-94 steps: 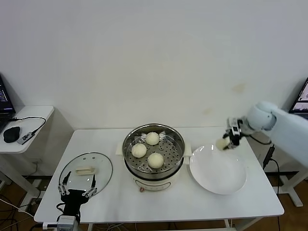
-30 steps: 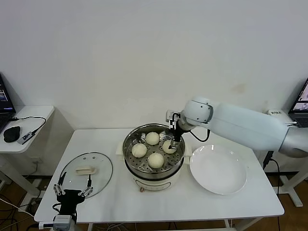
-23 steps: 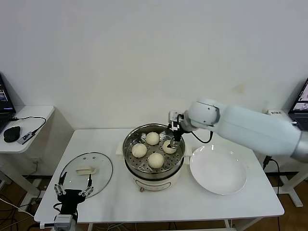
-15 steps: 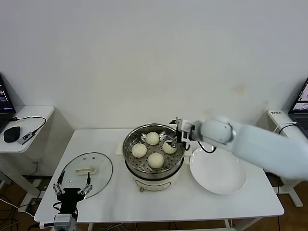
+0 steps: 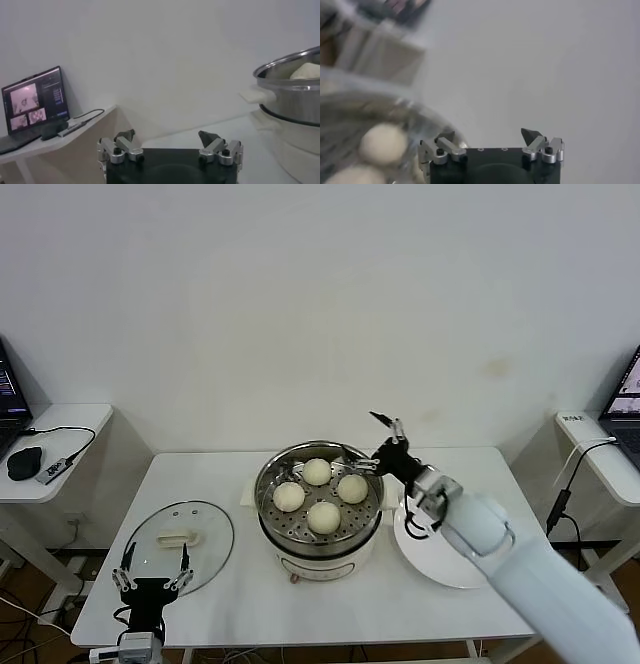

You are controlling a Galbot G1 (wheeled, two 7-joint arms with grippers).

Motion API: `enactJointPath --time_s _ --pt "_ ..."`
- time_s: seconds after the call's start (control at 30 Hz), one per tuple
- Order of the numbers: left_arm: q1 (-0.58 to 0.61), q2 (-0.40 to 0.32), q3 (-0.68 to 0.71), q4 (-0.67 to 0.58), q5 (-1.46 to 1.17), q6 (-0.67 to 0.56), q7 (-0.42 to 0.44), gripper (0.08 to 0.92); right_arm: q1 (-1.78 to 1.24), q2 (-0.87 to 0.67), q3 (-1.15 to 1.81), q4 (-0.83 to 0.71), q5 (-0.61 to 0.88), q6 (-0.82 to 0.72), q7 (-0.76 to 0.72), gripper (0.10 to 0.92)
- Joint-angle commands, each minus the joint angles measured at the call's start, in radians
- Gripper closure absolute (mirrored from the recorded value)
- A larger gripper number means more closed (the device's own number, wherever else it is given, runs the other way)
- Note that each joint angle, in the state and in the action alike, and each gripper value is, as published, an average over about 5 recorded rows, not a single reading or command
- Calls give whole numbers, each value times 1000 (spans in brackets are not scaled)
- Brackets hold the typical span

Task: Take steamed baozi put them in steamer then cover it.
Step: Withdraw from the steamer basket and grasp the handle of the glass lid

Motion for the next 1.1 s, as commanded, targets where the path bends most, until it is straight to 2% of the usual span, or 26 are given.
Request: enactJointPath --time_s 0.03,0.23,0.43,1.1 --pt "-9 18 -16 91 457 -47 21 177 -602 348 699 55 -141 190 -78 203" --pt "-23 65 -54 153 914 -102 46 177 -756 452 822 124 -133 175 -89 203" --pt "-31 109 -51 217 1203 -112 65 177 -813 516 871 168 -142 166 -86 203" --pt "-313 194 11 507 1225 -89 94 177 -858 557 904 176 -200 203 -61 203"
